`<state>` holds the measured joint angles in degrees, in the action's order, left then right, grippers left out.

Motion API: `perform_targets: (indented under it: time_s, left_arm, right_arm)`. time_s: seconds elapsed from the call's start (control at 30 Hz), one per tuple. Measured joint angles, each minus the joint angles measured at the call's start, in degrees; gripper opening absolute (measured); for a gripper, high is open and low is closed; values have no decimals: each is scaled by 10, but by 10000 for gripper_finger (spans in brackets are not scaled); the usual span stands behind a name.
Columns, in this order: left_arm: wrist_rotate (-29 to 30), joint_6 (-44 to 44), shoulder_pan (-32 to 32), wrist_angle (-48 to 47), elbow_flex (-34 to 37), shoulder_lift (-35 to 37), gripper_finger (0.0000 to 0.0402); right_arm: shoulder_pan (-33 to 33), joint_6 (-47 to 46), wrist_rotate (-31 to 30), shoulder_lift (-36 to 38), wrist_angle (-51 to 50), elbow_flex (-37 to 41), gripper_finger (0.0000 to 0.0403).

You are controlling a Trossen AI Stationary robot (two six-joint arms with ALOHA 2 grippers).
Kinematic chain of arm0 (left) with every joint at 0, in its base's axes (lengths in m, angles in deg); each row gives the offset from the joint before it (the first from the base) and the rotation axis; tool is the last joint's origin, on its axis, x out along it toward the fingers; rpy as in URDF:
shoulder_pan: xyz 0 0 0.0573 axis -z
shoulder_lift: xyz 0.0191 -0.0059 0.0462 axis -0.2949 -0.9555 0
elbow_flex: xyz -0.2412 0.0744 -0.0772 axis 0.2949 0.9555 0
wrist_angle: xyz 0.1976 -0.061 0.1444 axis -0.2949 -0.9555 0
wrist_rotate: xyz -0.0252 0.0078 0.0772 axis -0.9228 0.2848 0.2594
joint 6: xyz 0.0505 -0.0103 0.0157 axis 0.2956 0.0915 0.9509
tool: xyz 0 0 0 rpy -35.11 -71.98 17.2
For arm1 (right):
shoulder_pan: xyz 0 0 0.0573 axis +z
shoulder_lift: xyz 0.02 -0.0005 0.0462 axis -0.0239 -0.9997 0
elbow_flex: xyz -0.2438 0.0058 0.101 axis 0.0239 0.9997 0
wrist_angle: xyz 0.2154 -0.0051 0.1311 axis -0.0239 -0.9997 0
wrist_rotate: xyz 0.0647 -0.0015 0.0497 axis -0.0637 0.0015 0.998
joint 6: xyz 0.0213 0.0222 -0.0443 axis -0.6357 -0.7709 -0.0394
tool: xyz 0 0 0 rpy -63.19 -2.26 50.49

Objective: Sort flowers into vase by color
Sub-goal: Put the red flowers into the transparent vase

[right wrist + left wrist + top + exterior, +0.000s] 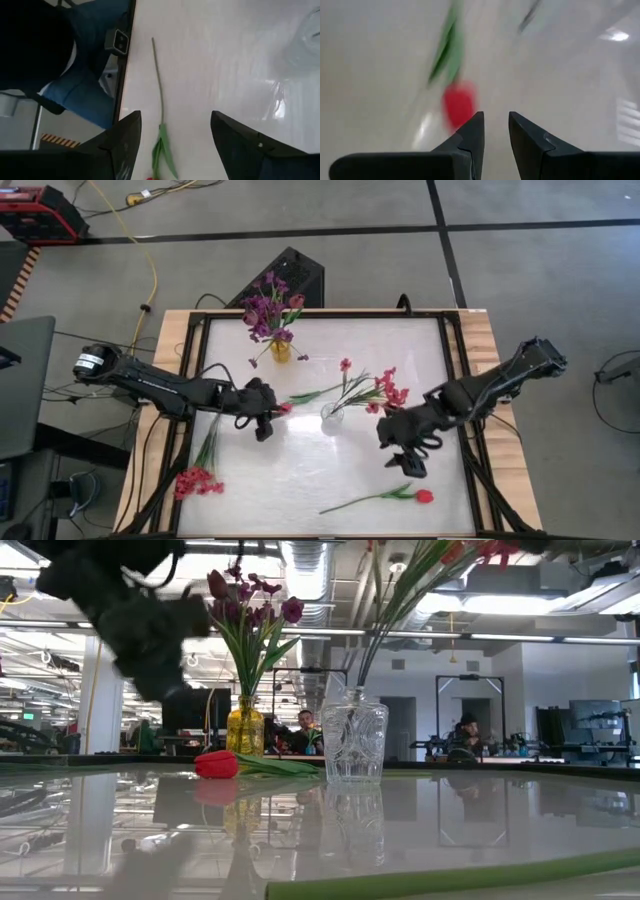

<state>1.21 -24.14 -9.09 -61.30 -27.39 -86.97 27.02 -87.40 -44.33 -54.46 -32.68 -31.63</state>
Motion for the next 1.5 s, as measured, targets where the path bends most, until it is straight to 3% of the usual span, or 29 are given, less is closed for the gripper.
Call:
perform_targets:
  time_s: [0.2,0.4,0.63,1.0,1.23,1.5]
  left_arm:
    - [-43,-200,0,-189,0,0,77]
    - [-151,-191,0,-229,-25,0,77]
    - [-137,-6,-4,-462,-170,0,74]
    - [-154,523,49,-514,-197,-12,73]
    - [-148,605,71,-636,-197,-54,73]
    - [-119,695,114,-653,-197,-128,73]
  right_arm:
    - [52,-25,-62,0,0,0,265]
    - [72,-22,-78,0,1,0,265]
    - [74,-9,-81,0,3,0,265]
    - [73,-14,-105,-3,3,0,265]
    - [73,-38,-105,-3,4,0,265]
    - [73,-59,-120,-3,5,0,265]
